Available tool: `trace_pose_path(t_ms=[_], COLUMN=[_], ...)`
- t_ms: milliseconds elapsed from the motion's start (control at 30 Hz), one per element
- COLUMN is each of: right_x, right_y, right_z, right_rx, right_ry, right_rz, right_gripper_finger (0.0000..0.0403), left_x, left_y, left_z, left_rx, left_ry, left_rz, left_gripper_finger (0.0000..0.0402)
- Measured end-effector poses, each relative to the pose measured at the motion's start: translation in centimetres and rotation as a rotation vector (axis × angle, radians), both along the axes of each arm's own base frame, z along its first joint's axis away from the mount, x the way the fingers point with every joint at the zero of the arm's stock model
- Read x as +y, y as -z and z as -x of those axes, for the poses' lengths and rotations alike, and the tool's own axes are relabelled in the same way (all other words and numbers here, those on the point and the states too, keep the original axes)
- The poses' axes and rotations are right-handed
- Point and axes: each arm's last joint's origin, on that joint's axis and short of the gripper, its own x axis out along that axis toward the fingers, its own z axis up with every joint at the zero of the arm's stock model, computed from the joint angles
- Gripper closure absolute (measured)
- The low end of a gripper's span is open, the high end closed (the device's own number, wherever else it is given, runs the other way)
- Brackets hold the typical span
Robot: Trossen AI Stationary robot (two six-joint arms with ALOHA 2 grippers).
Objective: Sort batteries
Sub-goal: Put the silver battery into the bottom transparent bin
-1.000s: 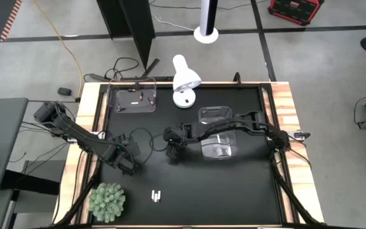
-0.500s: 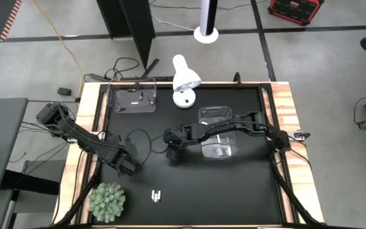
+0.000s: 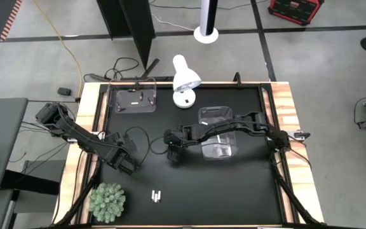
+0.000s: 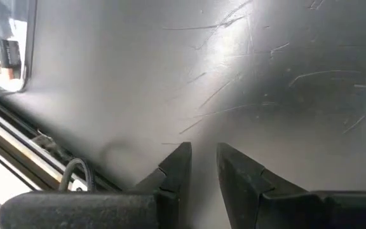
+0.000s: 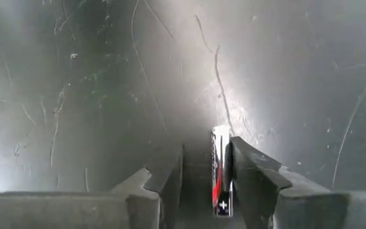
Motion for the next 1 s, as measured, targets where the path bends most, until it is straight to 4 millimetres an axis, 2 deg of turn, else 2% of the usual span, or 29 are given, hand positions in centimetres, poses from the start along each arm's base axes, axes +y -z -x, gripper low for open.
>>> trace_pose_path(t_ms=[167, 500, 800, 1000], right_x=[0.0, -0.5, 0.2, 0.9], right_y=[0.0, 0.1, 0.1, -0.3], right_z=[0.2, 0.6, 0.6, 0.3], right_rx=[0.023, 0.065, 0.060, 0.056], right_ry=[0.003, 0.012, -0.017, -0.032], right_rz=[-0.001, -0.008, 0.017, 0.029], right_gripper_finger=[0.0266, 0.0349, 0.0385, 0.0391], left_x=[0.0, -0.4, -0.3, -0.4], left_y=[0.0, 0.1, 0.1, 0.1], left_z=[-0.1, -1.0, -1.1, -1.2], left_rx=[-0.015, -0.095, -0.115, -0.127], left_ry=[0.004, 0.069, 0.082, 0.081], left_rz=[-0.014, 0.001, -0.028, -0.022], left_gripper_finger=[0.0331, 0.0331, 0.0331, 0.0331])
